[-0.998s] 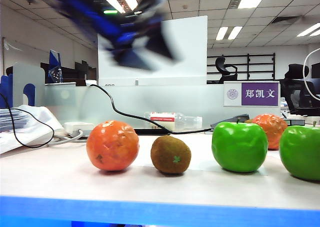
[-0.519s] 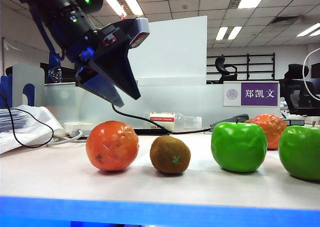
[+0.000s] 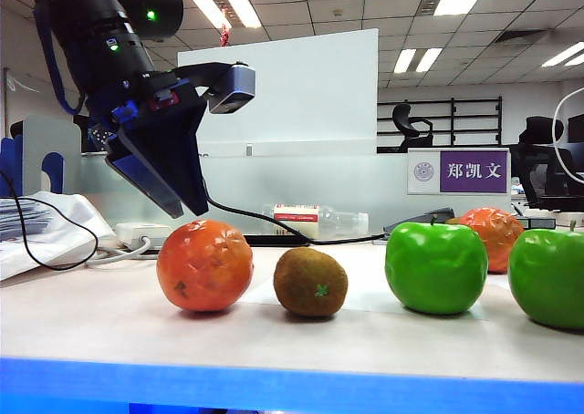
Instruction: Put the same fruits together.
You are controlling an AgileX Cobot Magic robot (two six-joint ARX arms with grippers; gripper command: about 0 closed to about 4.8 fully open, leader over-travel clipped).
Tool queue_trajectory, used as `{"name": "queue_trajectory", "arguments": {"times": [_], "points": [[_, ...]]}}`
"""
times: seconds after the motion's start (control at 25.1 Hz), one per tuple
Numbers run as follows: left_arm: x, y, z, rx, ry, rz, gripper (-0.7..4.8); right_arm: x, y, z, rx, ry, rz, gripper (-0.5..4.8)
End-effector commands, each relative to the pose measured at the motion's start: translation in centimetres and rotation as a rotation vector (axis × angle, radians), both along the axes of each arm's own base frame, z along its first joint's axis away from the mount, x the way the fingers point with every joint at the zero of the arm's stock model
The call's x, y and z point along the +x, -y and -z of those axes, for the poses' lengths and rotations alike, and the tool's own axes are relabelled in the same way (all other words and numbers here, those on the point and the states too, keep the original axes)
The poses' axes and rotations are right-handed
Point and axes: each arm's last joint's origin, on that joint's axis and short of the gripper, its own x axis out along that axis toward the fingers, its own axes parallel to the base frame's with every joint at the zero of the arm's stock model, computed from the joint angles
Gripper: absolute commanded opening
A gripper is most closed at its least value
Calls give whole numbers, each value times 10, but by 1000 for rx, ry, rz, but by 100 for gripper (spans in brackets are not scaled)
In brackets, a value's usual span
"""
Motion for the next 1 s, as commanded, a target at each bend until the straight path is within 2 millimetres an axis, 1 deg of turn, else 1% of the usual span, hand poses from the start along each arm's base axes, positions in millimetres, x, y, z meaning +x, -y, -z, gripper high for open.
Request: {"name": "queue_trajectory", "arguments": {"times": [0.04, 0.28, 0.48, 0.68, 1.0], "points": [[0, 0, -2, -8, 15, 3, 479, 0, 0, -2, 9, 9, -5, -6], [1, 0, -2, -8, 20, 2, 479, 0, -6, 4, -35, -53, -168, -6], [0, 0, 0, -5, 11, 3, 479, 7, -18, 8, -79, -138, -315, -6], [-4, -2, 10, 5, -11, 4, 479, 18, -31, 11, -116, -212, -365, -6], [-3, -1, 18, -27, -7, 13, 479, 30, -47, 9, -106, -223, -444, -6]]}}
